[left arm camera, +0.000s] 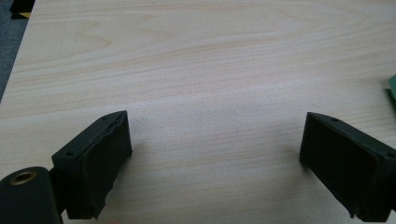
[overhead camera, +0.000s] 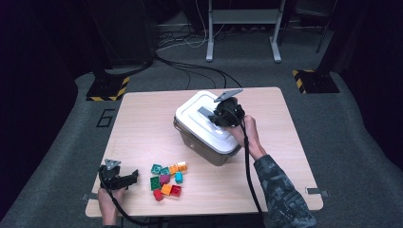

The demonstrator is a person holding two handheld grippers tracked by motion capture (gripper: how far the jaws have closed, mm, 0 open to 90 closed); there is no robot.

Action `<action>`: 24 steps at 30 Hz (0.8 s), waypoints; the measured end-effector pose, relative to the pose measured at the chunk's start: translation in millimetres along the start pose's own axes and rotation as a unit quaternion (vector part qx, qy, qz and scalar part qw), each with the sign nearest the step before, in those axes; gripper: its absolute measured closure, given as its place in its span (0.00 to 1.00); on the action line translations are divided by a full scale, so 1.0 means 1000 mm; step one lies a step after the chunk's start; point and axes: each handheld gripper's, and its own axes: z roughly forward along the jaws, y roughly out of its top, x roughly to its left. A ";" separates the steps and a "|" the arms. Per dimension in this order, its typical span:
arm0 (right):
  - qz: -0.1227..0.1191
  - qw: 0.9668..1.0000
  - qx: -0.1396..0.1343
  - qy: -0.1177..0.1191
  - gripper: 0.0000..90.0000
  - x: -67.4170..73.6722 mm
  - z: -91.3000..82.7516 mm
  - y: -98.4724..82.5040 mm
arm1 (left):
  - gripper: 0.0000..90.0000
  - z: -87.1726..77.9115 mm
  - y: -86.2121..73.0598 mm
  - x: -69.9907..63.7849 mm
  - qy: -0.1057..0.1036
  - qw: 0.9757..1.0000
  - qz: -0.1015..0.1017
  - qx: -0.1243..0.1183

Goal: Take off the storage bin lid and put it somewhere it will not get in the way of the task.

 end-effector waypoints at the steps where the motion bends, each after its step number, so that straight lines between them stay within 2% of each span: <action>1: -0.008 1.000 -0.006 -0.003 0.74 -0.003 -0.003 0.000 | 0.10 0.000 0.000 0.001 -0.001 1.000 0.004 0.003; 6: 0.002 1.000 -0.008 -0.009 0.74 -0.007 -0.011 -0.003 | 0.10 0.000 0.000 0.000 -0.001 1.000 0.003 0.003; 21: 0.032 0.998 -0.020 -0.043 0.74 -0.031 -0.043 -0.019 | 0.10 0.000 0.000 0.000 0.000 1.000 0.001 0.001; 24: 0.026 0.998 -0.021 -0.047 0.74 -0.035 -0.045 -0.021 | 0.10 0.000 0.000 0.000 0.000 1.000 0.001 0.001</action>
